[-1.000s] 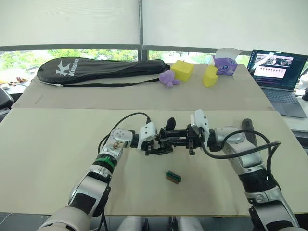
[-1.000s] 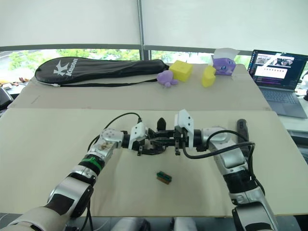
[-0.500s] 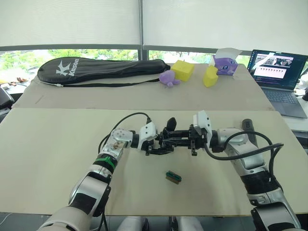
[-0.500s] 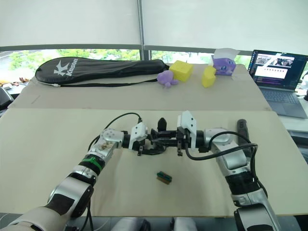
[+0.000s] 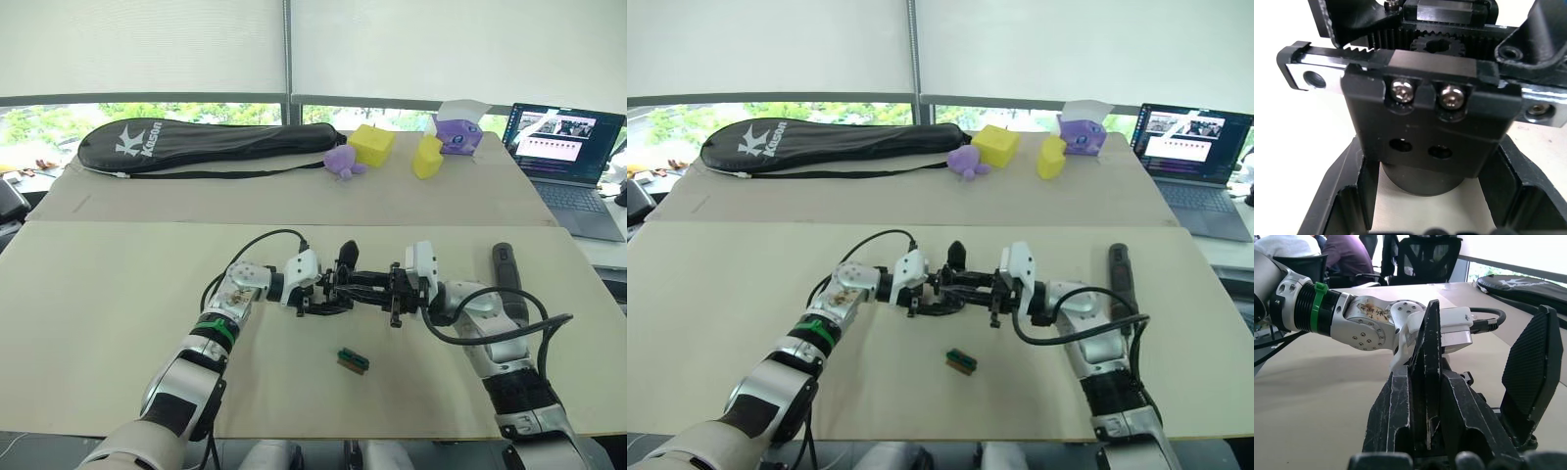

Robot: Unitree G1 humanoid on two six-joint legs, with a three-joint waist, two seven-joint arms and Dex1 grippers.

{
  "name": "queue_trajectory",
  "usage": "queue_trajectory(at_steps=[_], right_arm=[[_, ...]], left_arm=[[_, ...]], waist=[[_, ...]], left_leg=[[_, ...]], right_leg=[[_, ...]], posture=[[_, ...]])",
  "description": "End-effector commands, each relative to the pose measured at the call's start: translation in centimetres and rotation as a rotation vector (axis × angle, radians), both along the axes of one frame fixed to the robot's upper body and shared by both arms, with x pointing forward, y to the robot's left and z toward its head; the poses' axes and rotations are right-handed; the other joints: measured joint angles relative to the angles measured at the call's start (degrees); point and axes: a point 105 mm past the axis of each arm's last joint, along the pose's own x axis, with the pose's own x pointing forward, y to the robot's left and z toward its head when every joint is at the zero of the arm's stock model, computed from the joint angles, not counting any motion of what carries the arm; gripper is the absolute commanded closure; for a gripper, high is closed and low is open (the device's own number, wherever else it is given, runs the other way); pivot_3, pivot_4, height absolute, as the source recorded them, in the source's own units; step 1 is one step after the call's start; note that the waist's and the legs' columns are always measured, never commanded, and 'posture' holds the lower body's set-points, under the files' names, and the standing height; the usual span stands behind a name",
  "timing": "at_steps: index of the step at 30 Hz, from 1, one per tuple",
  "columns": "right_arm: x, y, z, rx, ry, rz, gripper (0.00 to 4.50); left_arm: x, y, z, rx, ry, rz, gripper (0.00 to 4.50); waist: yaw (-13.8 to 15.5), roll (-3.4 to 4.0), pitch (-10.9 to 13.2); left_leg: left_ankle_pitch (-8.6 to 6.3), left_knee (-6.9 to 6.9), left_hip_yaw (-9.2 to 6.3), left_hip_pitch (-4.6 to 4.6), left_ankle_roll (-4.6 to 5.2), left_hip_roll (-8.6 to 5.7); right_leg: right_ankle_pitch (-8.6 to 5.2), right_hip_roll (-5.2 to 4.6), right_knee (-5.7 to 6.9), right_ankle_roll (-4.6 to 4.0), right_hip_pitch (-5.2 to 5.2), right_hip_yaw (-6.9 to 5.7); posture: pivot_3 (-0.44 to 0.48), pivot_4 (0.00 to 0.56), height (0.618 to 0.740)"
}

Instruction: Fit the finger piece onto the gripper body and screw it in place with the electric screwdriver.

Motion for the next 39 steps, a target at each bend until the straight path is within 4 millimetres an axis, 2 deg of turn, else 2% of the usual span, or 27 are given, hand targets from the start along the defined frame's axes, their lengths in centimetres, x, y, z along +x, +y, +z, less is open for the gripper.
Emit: queue_trajectory(at_steps=[1, 9, 15, 25, 33, 36, 39], right_arm=[[0.8, -1.1, -3.8, -0.151, 0.12, -0.02, 4.14], [0.6, -1.5, -5.4, -0.285, 0.248, 0.06, 4.14], [0.2, -1.2, -6.2, -0.281, 0.228, -0.009, 4.14], [0.7, -1.3, -6.3, -0.261, 0.233, -0.105, 4.14], [0.7, -1.8, -6.3, -0.328, 0.246, -0.016, 4.14], [-0.2, -1.4, -6.5, -0.325, 0.233, 0.035, 4.14], [-0.4, -1.3, -6.6, -0.306, 0.24, 0.015, 4.14]], left_arm=[[0.3, -0.5, 1.2, -0.019, -0.042, -0.008, 2.2], [0.4, -0.5, 1.3, -0.012, -0.051, -0.008, 2.2], [0.4, -0.4, 1.2, -0.012, -0.053, -0.005, 2.2], [0.4, -0.3, 1.1, -0.012, -0.054, -0.002, 2.2], [0.2, -0.3, 1.1, -0.011, -0.055, -0.006, 2.2], [0.1, -0.2, 1.0, -0.011, -0.055, -0.007, 2.2], [0.0, -0.3, 0.9, -0.011, -0.056, -0.009, 2.2]], waist=[[-0.1, 0.02, -0.1], [-0.1, 0.11, -0.4], [-0.1, 0.07, -0.8], [-0.2, 0.06, -1.0], [-0.3, 0.04, -1.0], [-0.2, 0.03, -1.0], [-0.2, 0.03, -1.2]], left_leg=[[0.0, 0.01, 0.0, 0.03, 0.0, 0.0], [-0.02, 0.0, -0.01, 0.18, 0.04, 0.01], [-0.03, -0.03, -0.03, 0.18, 0.05, 0.02], [-0.04, -0.07, -0.03, 0.21, 0.05, 0.03], [-0.05, -0.07, -0.01, 0.25, 0.08, 0.03], [-0.06, -0.07, -0.01, 0.25, 0.1, 0.03], [-0.07, -0.09, -0.02, 0.25, 0.12, 0.04]], right_leg=[[0.0, 0.0, 0.0, 0.0, 0.02, 0.0], [0.0, -0.03, 0.0, 0.0, 0.15, 0.05], [0.0, -0.04, -0.01, 0.0, 0.14, 0.06], [0.0, -0.03, -0.01, 0.0, 0.13, 0.09], [0.0, -0.03, 0.0, 0.0, 0.16, 0.12], [0.0, -0.03, 0.0, 0.0, 0.16, 0.12], [0.0, -0.03, -0.02, 0.0, 0.16, 0.12]], posture=[[0.0, 0.15, 0.74], [0.0, 0.15, 0.74], [0.0, 0.15, 0.74], [0.0, 0.15, 0.74], [0.0, 0.15, 0.74], [0.0, 0.15, 0.74], [0.0, 0.15, 0.74]])
